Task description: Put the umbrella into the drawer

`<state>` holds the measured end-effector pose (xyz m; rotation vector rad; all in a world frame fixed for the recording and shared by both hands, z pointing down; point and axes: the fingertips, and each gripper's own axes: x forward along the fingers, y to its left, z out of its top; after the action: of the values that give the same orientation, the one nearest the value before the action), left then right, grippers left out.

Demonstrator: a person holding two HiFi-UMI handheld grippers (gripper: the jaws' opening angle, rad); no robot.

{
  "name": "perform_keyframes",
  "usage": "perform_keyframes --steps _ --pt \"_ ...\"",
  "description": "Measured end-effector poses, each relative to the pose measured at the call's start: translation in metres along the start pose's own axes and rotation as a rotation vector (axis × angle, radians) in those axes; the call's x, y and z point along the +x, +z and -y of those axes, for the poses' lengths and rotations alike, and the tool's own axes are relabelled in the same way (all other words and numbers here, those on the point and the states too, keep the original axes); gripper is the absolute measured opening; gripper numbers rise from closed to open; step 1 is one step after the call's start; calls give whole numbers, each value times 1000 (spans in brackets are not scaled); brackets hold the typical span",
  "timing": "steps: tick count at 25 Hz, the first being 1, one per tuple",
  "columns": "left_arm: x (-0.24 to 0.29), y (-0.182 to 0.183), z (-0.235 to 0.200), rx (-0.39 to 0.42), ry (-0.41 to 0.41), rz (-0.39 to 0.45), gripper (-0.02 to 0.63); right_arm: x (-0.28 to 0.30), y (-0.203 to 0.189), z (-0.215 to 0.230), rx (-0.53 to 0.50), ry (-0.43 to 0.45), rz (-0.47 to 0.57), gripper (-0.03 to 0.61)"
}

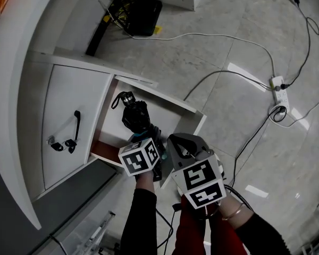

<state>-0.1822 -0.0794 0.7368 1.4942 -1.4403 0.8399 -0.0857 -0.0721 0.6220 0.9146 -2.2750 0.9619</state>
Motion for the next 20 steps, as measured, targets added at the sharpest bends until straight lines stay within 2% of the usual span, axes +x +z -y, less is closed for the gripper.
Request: perform_keyframes --steps 6,20 --pt "11 -7 -5 -32 4 -25 255 8 -7 2 5 0 -31 2" --pt "32 -16 -13 -32 22 -102 268 16 -21 7 26 6 -104 2"
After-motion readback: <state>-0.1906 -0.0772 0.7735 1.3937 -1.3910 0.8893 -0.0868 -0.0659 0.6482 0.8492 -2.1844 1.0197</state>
